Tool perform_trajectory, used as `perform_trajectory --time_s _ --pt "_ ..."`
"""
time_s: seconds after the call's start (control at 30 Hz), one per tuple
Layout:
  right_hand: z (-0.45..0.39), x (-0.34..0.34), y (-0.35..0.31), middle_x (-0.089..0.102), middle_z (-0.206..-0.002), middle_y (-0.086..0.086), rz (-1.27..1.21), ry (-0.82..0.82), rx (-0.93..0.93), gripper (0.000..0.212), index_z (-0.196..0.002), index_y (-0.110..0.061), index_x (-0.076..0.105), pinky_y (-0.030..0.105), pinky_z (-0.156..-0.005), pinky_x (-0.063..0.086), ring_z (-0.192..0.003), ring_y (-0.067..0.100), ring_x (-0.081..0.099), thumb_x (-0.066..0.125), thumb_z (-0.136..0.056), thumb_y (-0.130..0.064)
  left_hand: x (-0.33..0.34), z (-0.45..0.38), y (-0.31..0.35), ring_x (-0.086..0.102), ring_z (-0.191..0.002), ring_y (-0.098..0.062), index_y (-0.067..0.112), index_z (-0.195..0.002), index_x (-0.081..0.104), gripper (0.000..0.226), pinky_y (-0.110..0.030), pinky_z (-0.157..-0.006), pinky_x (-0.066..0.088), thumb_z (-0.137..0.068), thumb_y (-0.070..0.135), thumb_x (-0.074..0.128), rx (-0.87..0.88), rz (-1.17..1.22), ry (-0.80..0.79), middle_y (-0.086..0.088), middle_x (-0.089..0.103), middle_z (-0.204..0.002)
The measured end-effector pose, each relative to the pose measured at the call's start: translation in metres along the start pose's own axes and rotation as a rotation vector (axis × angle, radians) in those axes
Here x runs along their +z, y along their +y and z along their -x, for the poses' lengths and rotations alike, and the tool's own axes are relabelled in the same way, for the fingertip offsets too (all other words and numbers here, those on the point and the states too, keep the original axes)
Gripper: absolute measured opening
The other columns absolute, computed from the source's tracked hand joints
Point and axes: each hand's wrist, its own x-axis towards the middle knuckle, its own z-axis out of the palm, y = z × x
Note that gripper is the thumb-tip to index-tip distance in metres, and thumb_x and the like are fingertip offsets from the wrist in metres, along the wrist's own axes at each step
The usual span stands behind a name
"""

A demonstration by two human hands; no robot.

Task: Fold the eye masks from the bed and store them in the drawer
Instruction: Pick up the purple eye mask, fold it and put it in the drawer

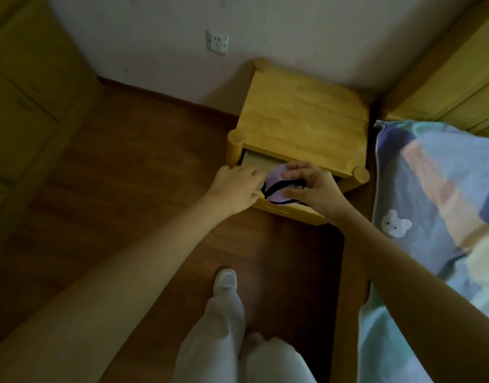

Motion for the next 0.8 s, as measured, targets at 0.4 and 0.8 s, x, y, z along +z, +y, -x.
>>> perform_trajectory --time_s 0.4,0.8 --pt "-0.149 0.047 0.169 0.054 -0.125 0.002 -0.053 -0.031 0.188 0.035 -0.1 -0.006 0.07 0.007 -0.083 0.049 -0.11 0.014 0.058 0.08 -0.068 0.003 0.157 -0.146 -0.028 0.056 -0.106 -0.025 0.025 -0.131 0.04 0.041 -0.035 -0.073 0.04 -0.093 0.037 0.049 0.0 0.129 -0.039 -0.002 0.054 -0.118" --pt "-0.209 0.092 0.277 0.056 -0.12 0.017 0.09 -0.19 0.13 0.041 -0.116 0.0 0.059 0.03 -0.093 0.048 -0.112 0.031 0.056 0.063 -0.077 0.012 0.249 -0.201 -0.042 0.03 -0.136 -0.023 0.029 -0.15 0.015 0.079 -0.04 -0.102 0.031 -0.086 0.068 0.04 -0.02 0.236 -0.212 0.002 0.025 -0.155"
